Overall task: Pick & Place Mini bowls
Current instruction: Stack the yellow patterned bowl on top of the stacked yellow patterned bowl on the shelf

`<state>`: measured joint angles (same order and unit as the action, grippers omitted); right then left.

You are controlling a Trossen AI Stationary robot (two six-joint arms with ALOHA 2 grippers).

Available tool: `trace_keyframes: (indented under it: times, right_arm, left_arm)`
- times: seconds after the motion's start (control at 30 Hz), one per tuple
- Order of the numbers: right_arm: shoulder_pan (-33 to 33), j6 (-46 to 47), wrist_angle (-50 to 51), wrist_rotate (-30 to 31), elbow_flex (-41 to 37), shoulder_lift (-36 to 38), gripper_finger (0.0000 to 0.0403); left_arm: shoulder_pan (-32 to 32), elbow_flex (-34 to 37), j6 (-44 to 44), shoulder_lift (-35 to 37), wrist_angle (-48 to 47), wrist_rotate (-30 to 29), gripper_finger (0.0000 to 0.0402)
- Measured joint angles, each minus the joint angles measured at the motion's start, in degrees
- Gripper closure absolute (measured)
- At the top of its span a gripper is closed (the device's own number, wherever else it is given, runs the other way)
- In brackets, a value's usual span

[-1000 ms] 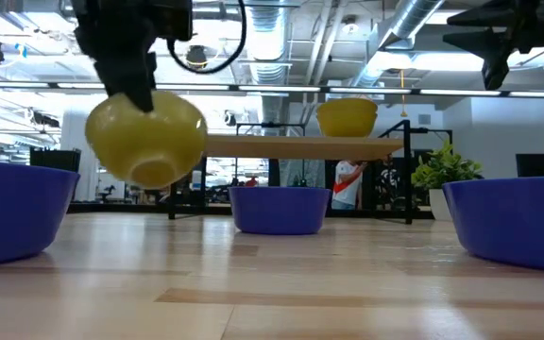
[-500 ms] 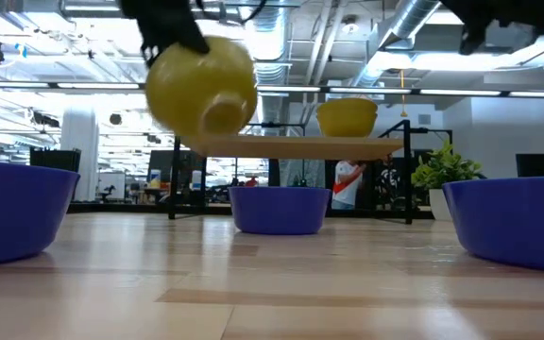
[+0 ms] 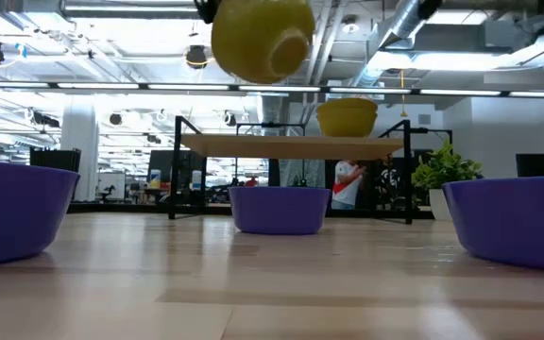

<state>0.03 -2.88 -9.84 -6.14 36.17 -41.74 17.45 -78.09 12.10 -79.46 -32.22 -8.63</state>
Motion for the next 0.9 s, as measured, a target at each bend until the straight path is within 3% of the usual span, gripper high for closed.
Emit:
trace_keyframes:
  times: [0.2,0.37,0.7,0.9]
  right_arm:
    - [0.0,-5.8,17.9,-0.1,10.9,-5.7,0.0296]
    - [0.0,-6.9,25.6,-2.1,15.7,-8.4,0.0296]
    - [4.8,-17.6,37.5,-2.8,24.3,-16.9,0.0296]
    - [6.9,-25.8,44.6,1.1,31.4,-25.7,0.0296]
  left_arm:
    - [1.8,-12.2,-7.5,-8.4,-14.7,-4.0,0.0395]
    - [2.5,-19.2,-11.0,-11.4,-20.5,-5.0,0.0395]
    - [3.8,-21.0,-13.5,-9.6,-26.3,-7.5,0.0395]
    - [5.5,-21.0,-13.7,-9.0,-26.2,-7.7,0.0395]
